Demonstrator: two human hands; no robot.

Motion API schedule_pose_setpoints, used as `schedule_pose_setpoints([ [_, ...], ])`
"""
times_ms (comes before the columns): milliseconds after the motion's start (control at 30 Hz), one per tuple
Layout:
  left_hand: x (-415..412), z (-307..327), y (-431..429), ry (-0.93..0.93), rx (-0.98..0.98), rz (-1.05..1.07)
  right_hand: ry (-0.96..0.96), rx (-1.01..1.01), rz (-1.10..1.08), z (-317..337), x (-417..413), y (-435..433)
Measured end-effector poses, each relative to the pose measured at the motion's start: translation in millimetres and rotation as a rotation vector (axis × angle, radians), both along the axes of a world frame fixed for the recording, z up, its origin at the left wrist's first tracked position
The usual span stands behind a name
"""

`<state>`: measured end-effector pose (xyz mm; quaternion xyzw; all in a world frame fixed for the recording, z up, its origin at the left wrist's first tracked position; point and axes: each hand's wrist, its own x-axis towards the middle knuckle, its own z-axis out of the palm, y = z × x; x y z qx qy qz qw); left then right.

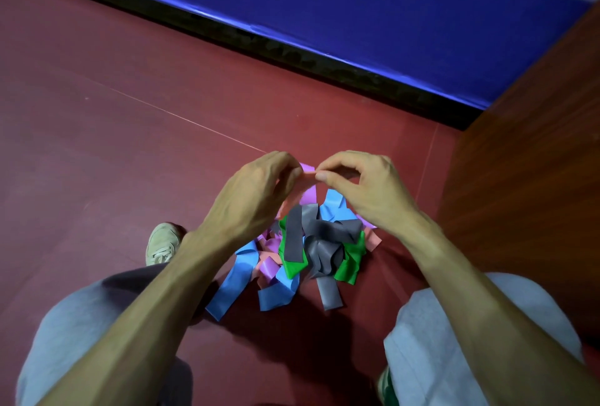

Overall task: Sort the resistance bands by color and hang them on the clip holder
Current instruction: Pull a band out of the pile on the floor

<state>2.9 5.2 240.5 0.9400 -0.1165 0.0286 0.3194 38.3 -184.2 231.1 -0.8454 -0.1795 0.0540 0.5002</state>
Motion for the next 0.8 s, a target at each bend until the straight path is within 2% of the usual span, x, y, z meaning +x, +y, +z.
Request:
schedule_pose_setpoints([
  [233, -3.2, 8.8, -2.4, 0.090, -0.234, 0.026, 0.022, 0.149, -0.018, 8.7, 3.8, -0.5],
  [467, -0.8, 10.2, -10.0, 0.101, -0.249, 0.037, 0.162, 0.248, -0.014, 9.2, 5.1, -3.7],
  [633, -0.5, 19.2, -15.8, 0.182, -0.564, 0.122, 0.369, 0.289, -0.053, 5.6, 6.0, 0.6],
  [800, -3.4, 30.4, -5.5, 0.229, -0.841, 0.264, 0.438, 0.184, 0.040, -1.9, 1.3, 7.5],
])
